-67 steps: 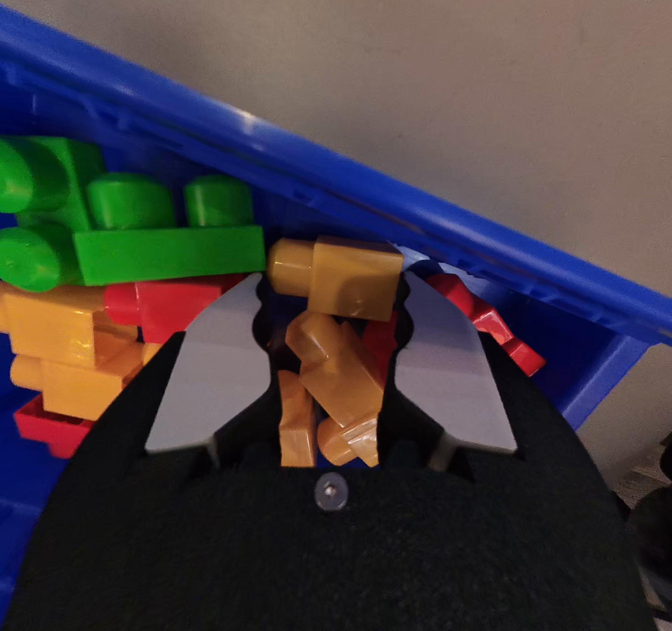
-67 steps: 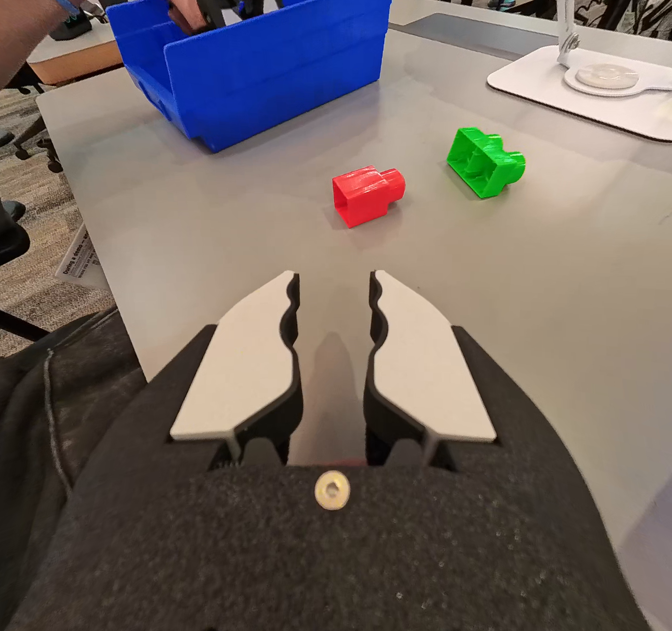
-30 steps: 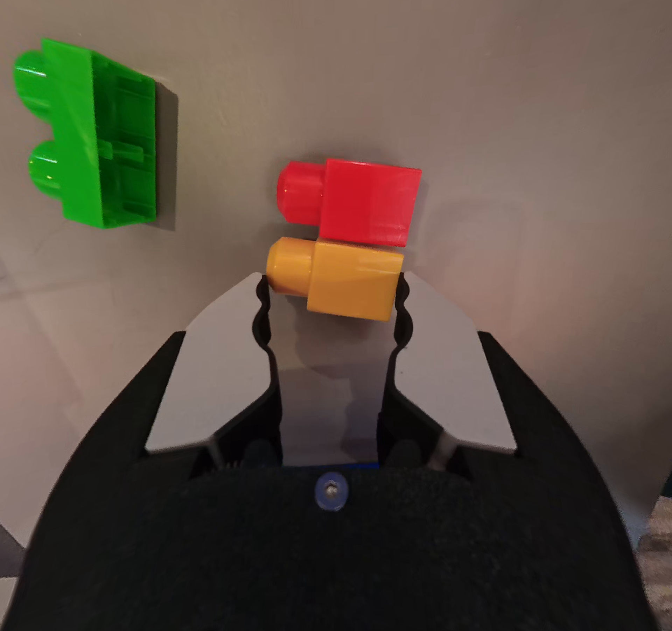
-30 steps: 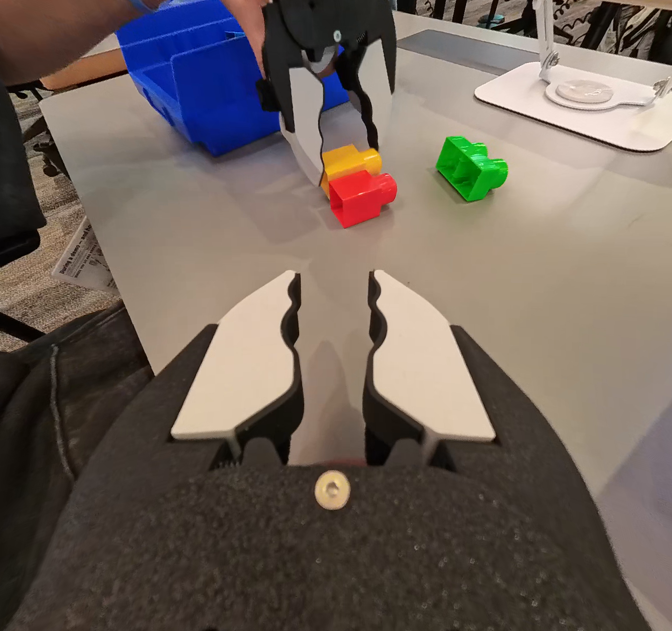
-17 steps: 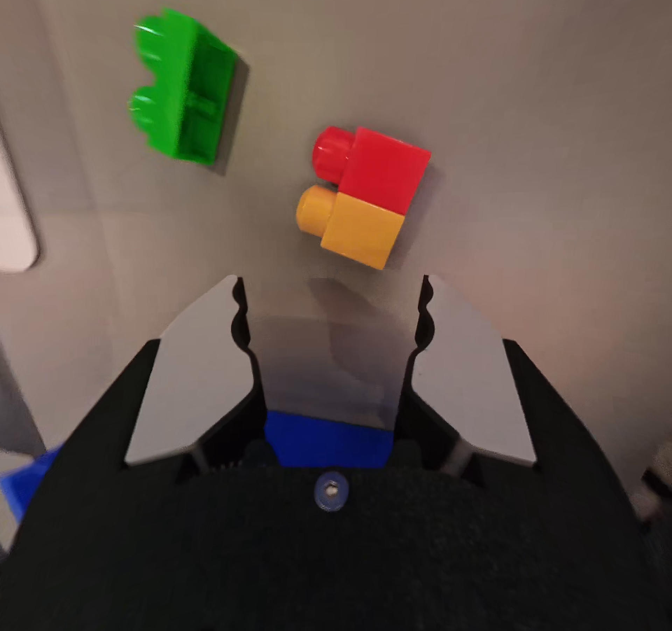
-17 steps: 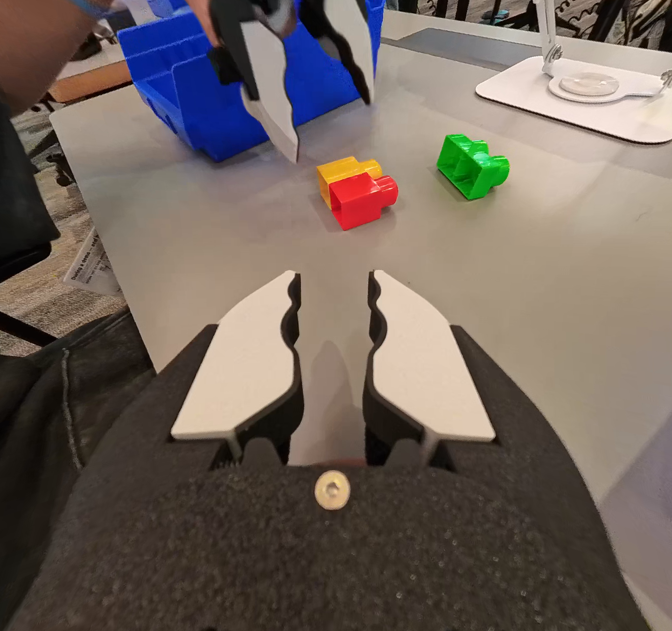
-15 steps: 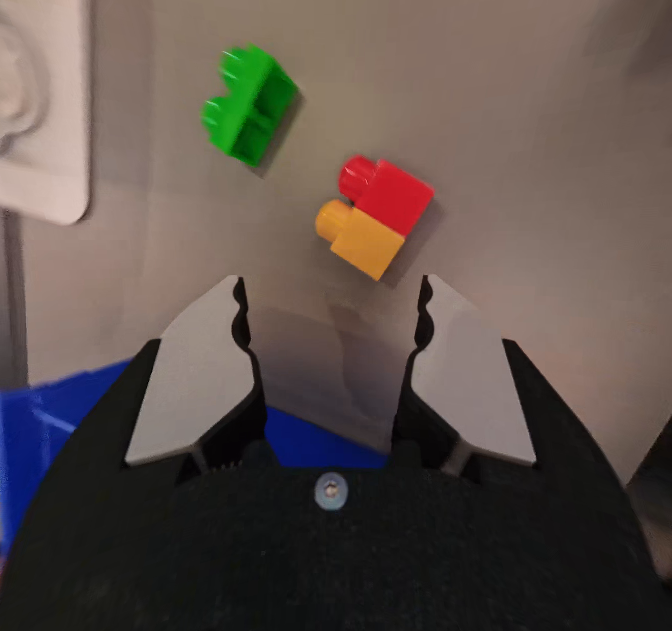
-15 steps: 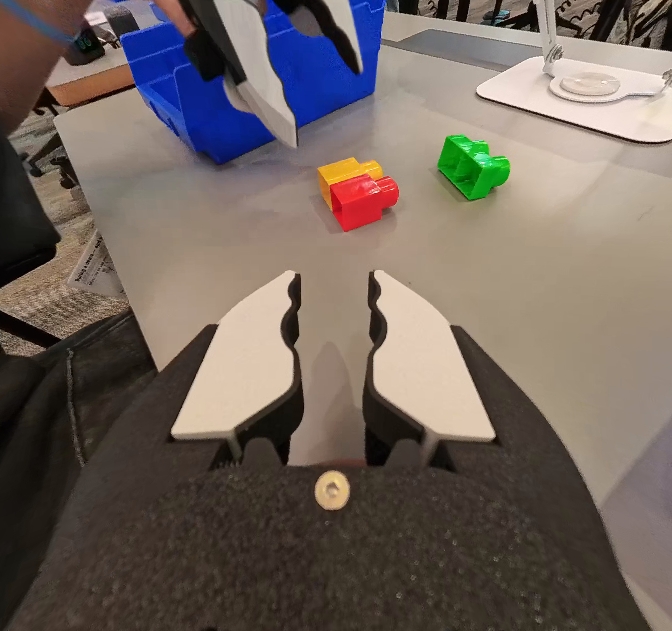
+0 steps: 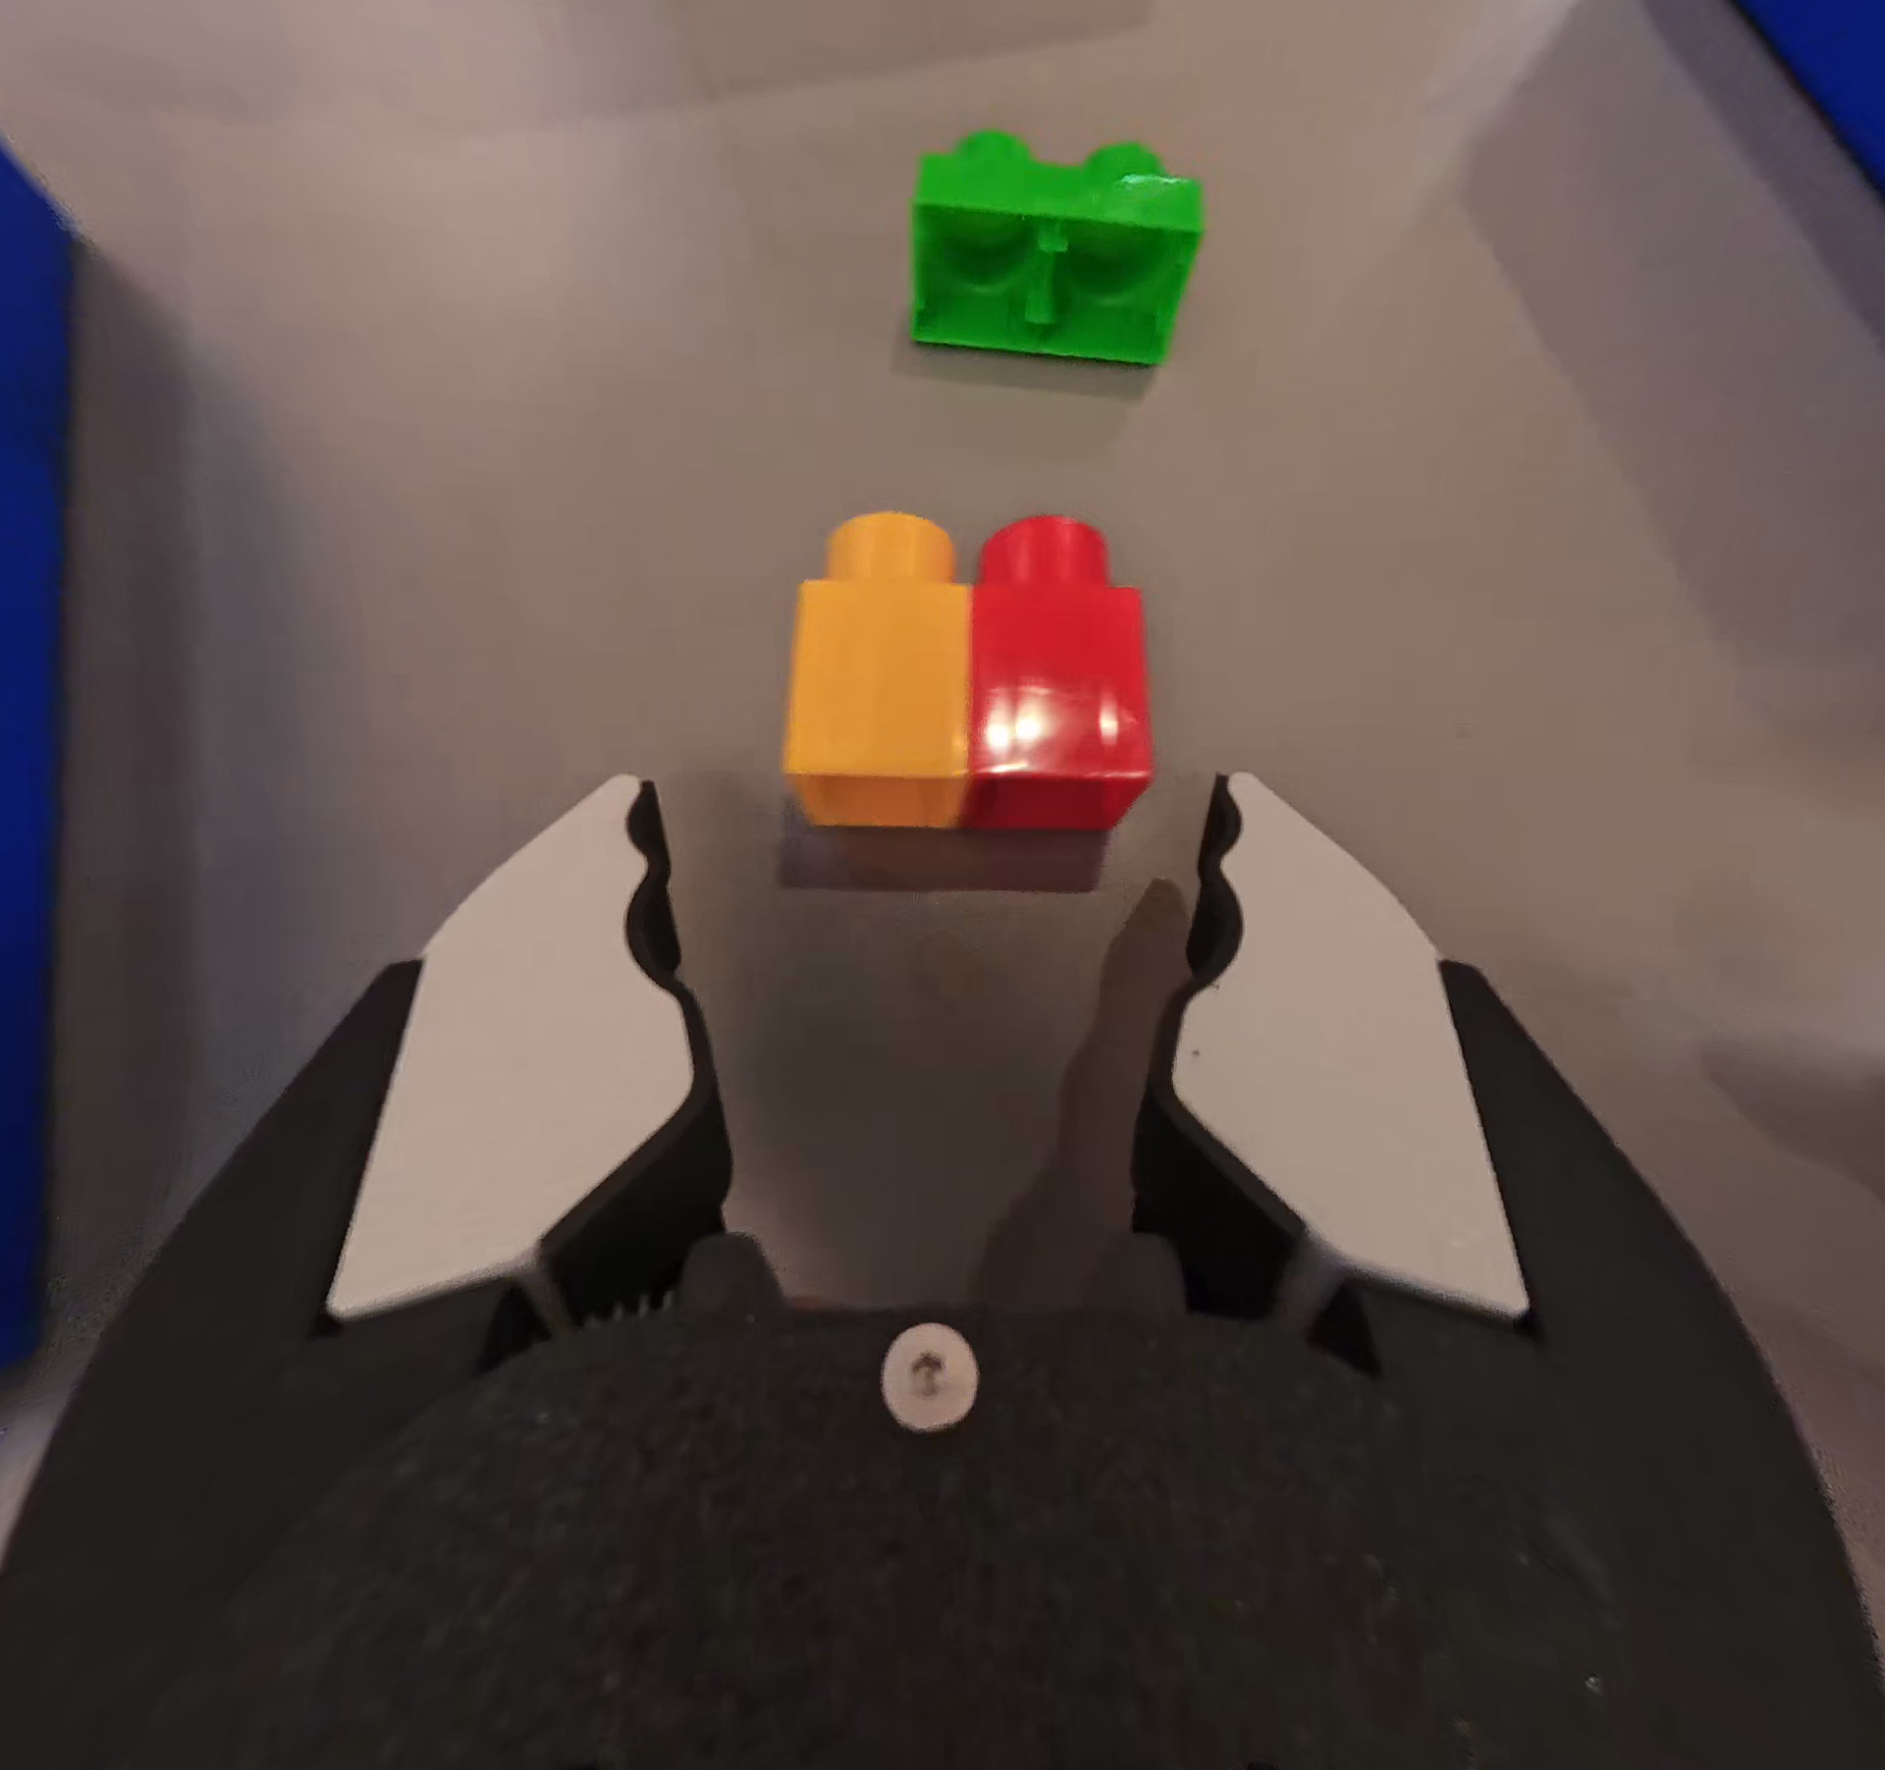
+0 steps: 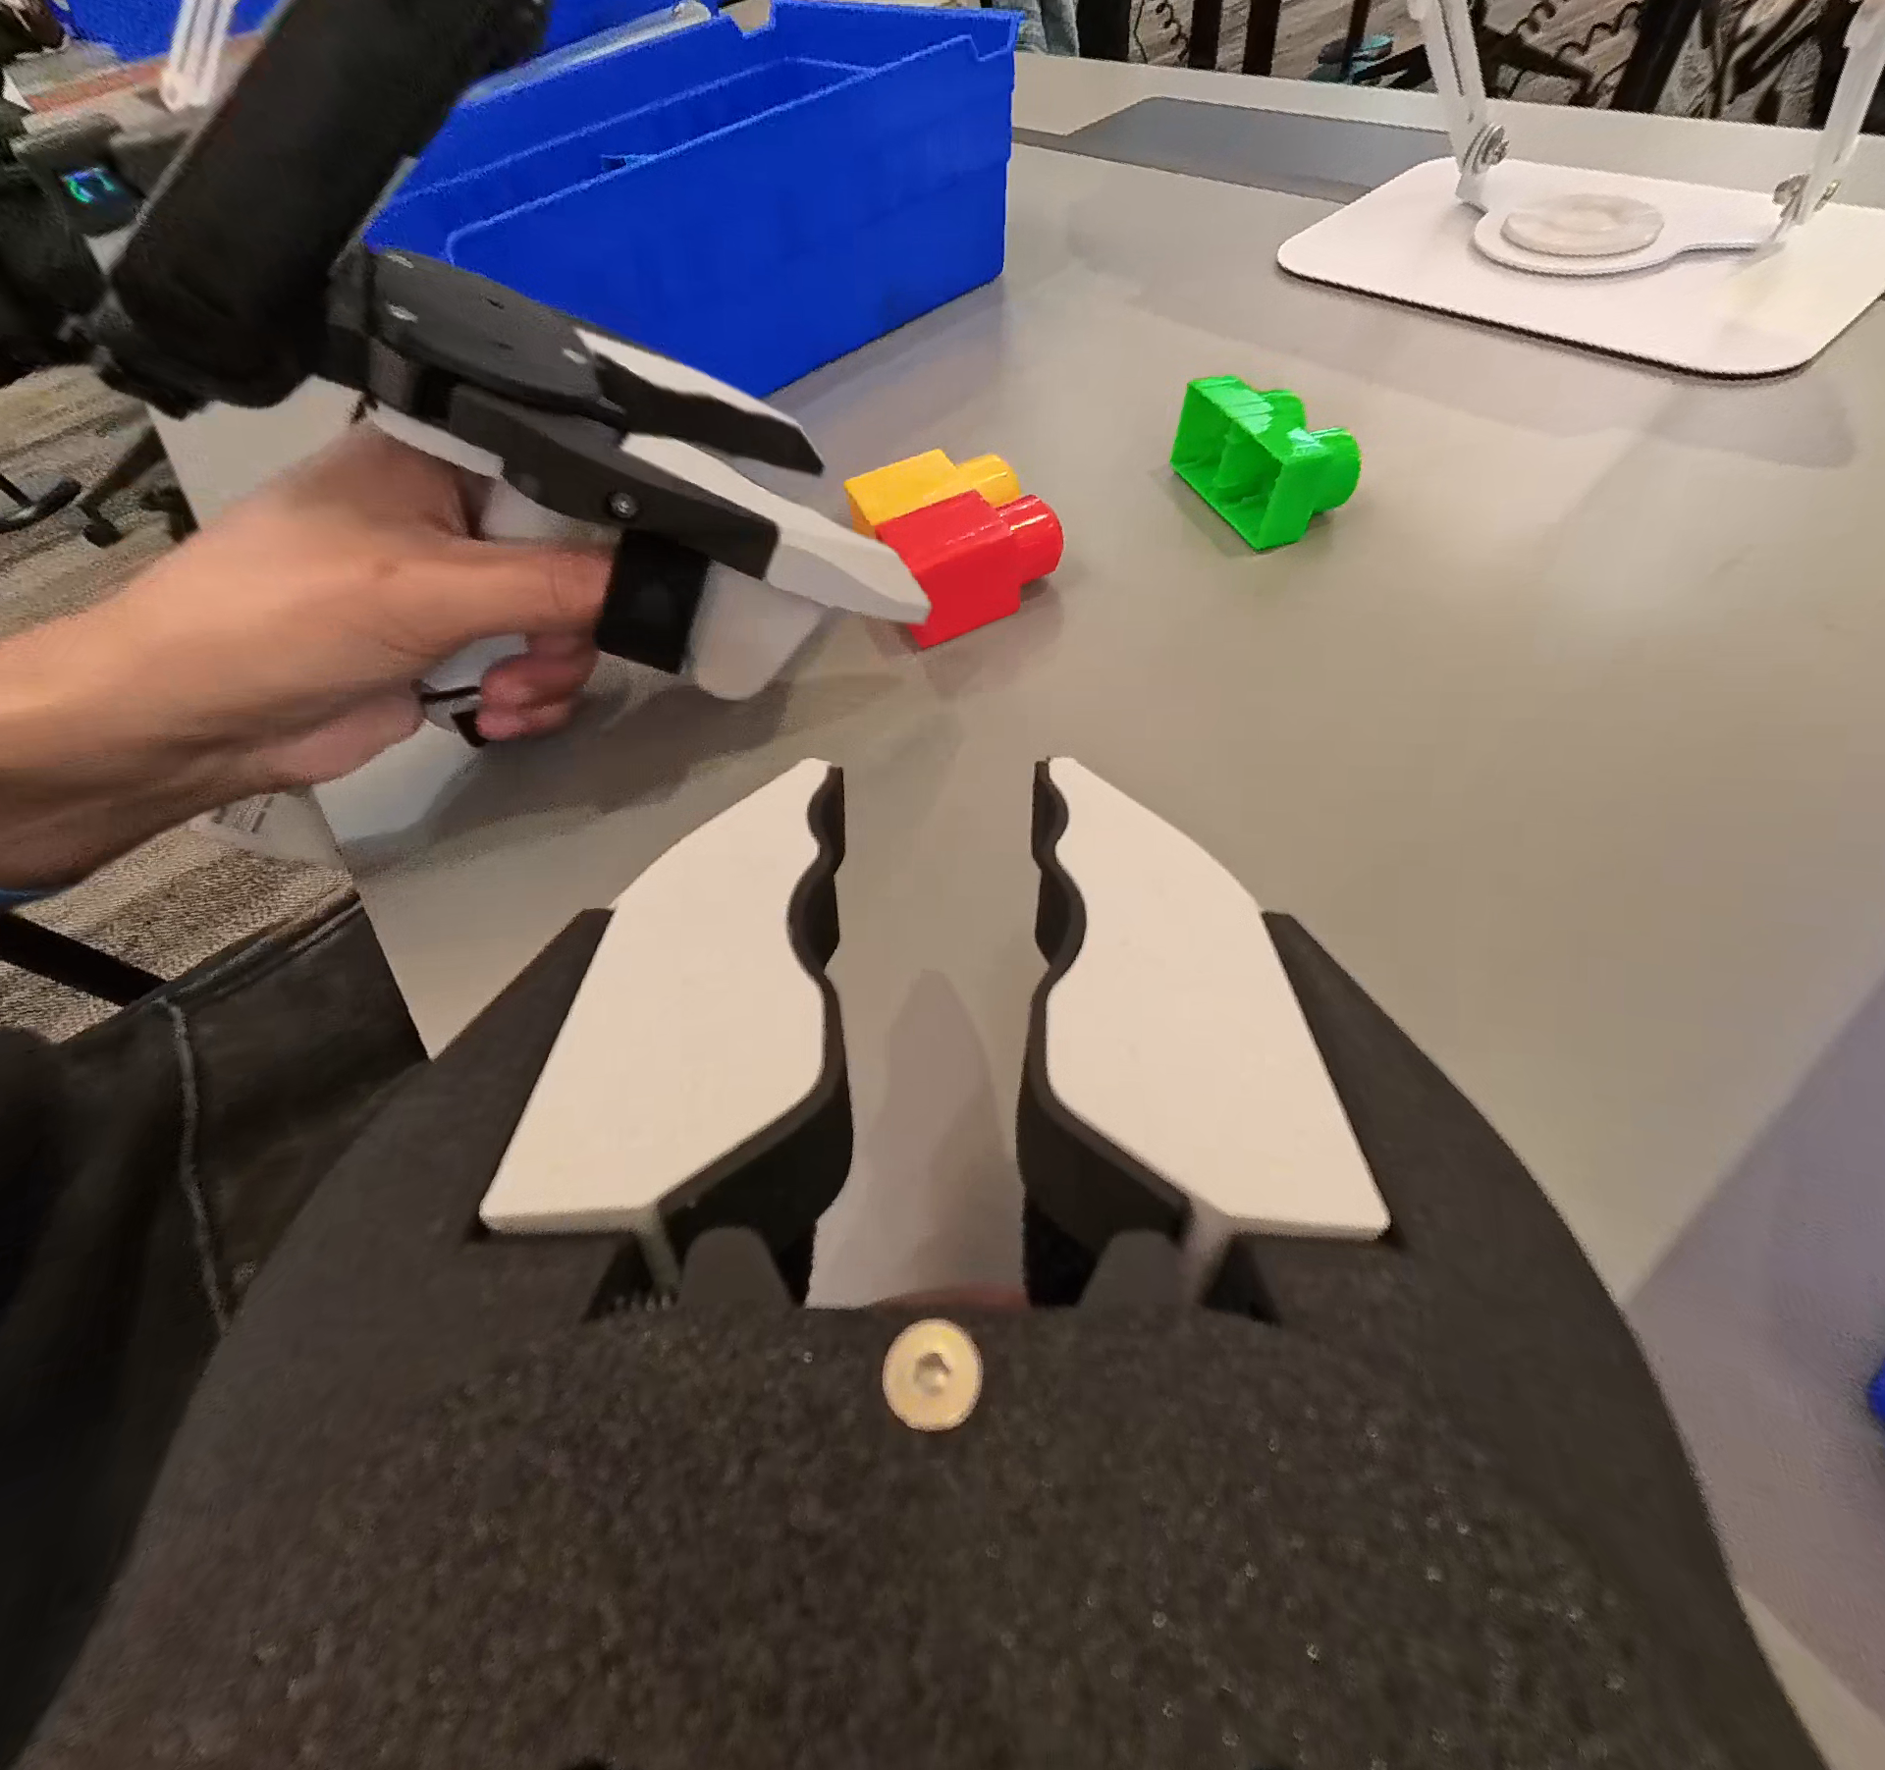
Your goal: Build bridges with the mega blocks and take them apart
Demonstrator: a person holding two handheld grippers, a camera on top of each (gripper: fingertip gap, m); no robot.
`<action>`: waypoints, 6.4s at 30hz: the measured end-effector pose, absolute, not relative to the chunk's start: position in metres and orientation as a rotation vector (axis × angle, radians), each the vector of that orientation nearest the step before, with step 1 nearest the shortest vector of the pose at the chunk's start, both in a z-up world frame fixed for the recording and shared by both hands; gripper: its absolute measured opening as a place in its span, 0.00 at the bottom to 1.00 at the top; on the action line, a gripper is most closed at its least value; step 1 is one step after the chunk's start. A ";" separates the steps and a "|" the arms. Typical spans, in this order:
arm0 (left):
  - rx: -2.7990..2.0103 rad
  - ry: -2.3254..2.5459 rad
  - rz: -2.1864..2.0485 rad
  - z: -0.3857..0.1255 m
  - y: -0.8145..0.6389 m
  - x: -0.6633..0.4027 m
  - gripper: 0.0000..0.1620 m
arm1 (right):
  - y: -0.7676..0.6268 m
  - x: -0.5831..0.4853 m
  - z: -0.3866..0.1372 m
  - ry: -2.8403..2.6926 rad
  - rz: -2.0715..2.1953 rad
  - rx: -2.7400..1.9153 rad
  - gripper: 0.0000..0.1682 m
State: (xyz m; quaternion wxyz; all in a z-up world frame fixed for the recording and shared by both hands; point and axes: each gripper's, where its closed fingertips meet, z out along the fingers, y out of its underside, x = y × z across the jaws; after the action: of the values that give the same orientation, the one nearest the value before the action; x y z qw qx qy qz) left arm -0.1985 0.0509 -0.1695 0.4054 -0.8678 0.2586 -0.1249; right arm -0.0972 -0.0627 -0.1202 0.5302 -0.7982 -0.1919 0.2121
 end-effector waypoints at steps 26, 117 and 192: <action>-2.348 0.695 -0.254 -0.194 0.068 -0.177 0.54 | -0.062 -0.094 -0.114 -0.427 0.569 -1.903 0.21; -1.784 1.080 -0.586 -0.139 0.018 -0.233 0.47 | 0.139 -0.098 -0.175 -0.972 1.011 -2.693 0.33; -1.496 1.303 -0.251 -0.136 0.031 -0.183 0.46 | 0.005 -0.121 -0.063 -0.502 0.673 -1.864 0.00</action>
State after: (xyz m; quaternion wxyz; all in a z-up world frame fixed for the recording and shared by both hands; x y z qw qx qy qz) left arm -0.1826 0.0312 -0.1357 0.5406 -0.6294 0.5481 -0.1055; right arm -0.1210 0.0050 -0.0631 0.5215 -0.7780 -0.2094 0.2807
